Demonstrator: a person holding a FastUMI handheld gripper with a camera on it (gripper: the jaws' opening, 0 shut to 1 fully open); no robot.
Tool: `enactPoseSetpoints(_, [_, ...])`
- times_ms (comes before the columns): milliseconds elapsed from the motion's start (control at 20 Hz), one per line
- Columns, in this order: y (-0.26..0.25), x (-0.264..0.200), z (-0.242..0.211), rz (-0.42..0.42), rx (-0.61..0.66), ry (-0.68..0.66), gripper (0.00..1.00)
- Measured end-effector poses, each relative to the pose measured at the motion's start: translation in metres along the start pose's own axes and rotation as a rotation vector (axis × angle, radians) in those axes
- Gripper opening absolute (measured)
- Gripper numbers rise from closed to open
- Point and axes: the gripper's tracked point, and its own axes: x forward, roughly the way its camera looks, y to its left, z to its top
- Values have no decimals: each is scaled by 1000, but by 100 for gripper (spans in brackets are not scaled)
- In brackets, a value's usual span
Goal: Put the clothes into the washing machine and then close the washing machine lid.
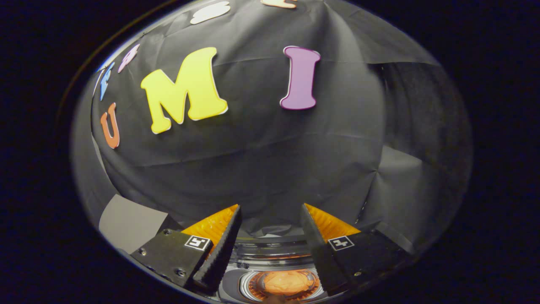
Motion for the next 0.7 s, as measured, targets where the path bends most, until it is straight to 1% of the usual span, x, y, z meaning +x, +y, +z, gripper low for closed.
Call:
enactPoseSetpoints(300, [15,38,-14,4,-38,93,87])
enactPoseSetpoints(550, [14,46,-25,-17,-54,123,87])
enactPoseSetpoints(700, [7,47,-33,-47,-39,143,87])
